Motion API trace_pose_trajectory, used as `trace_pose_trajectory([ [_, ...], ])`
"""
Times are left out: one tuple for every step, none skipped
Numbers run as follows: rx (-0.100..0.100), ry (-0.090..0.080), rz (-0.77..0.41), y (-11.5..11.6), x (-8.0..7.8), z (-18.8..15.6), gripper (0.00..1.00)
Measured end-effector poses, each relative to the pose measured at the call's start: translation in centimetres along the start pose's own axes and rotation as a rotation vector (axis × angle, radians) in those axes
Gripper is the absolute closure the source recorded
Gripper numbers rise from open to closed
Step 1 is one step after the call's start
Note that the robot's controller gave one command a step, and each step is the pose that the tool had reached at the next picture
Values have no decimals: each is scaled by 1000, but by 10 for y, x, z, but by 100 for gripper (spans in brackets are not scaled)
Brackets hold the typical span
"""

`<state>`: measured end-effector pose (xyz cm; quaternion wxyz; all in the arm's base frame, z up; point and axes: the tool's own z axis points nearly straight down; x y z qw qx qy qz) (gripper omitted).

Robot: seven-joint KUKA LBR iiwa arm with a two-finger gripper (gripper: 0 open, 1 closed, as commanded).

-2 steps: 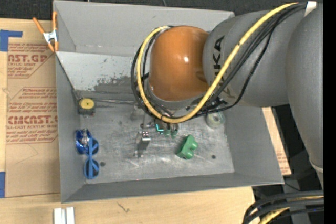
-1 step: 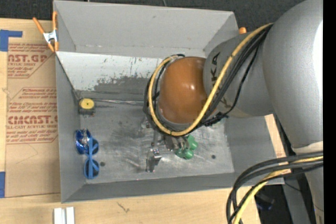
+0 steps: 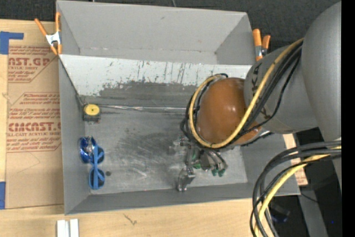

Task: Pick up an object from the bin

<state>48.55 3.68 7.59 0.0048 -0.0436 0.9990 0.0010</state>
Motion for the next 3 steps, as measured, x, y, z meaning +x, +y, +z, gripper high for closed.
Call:
trace_pose_trajectory([
  [2,2,72,-73,-17,4,0],
  [0,3,67,-70,-17,2,100],
  [4,1,-11,-90,-7,-153,100],
])
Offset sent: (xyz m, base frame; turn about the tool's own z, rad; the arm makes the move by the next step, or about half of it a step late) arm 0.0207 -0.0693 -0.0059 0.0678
